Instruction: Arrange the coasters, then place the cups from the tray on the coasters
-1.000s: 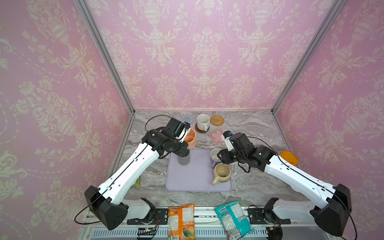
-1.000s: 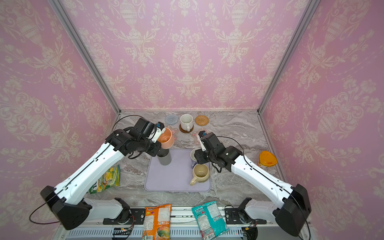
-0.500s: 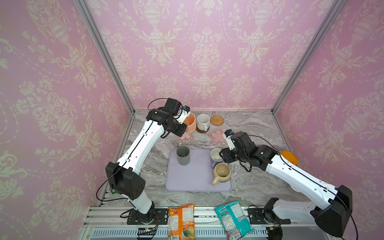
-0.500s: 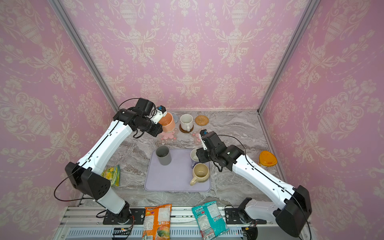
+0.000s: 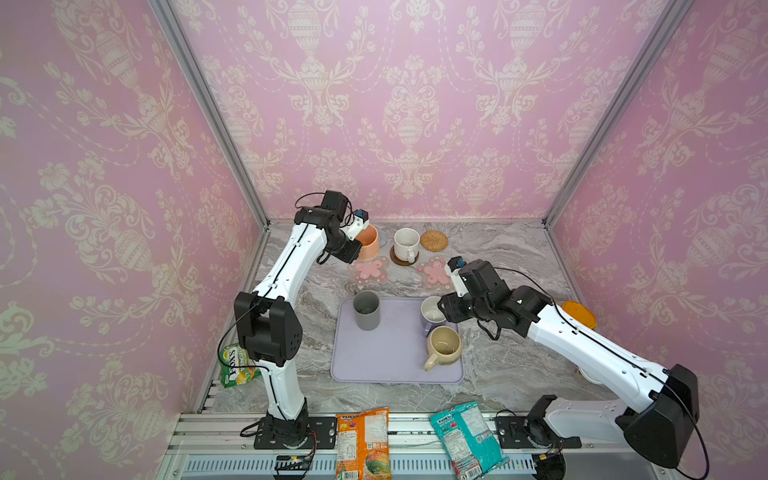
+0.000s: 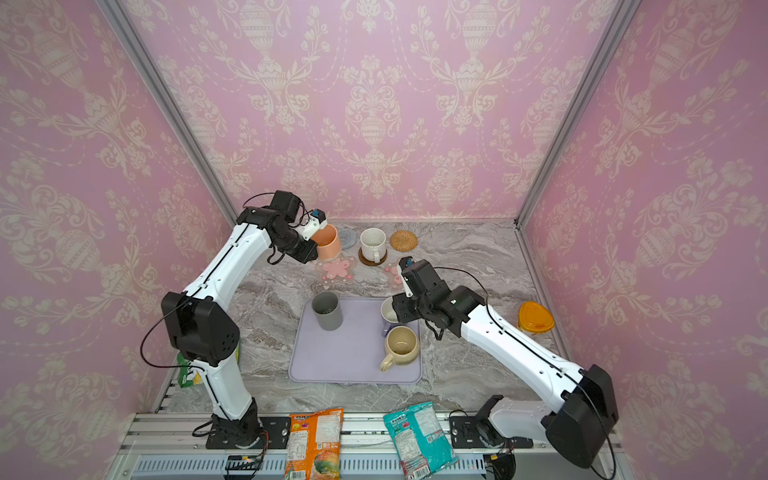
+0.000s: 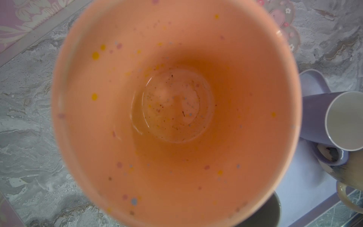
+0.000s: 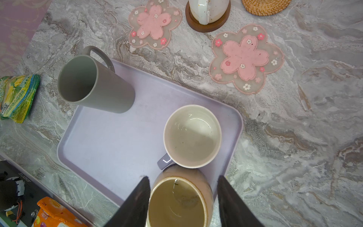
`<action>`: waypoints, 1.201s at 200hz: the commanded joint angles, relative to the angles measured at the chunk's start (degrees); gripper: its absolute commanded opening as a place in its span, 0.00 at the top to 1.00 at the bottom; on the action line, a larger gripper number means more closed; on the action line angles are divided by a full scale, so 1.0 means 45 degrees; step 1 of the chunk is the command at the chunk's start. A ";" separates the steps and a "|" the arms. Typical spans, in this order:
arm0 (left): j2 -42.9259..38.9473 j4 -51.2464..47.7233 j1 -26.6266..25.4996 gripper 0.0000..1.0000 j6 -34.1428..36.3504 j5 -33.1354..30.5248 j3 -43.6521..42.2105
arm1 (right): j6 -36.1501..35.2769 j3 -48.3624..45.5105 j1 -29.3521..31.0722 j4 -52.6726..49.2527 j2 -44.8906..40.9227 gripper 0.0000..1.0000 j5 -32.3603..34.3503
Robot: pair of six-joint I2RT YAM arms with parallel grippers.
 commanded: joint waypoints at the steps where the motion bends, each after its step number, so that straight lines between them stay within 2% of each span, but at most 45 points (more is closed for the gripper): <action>1: 0.0716 0.0085 0.0129 1.00 0.1186 0.0121 0.1101 | -0.0121 0.0528 -0.0113 -0.0098 0.0280 0.44 0.0176; 87: 0.3457 0.0145 0.0315 1.00 0.1826 0.0436 0.2983 | -0.0209 0.1325 -0.0319 -0.0070 0.1256 0.44 0.0118; 190: 0.4125 0.0657 0.0542 1.00 0.2089 0.0880 0.2763 | -0.0229 0.1488 -0.0580 -0.0001 0.1777 0.44 -0.0259; 240: 0.4096 0.0919 0.0534 1.00 0.2280 0.0812 0.2044 | -0.0168 0.1454 -0.0606 0.0028 0.1836 0.44 -0.0391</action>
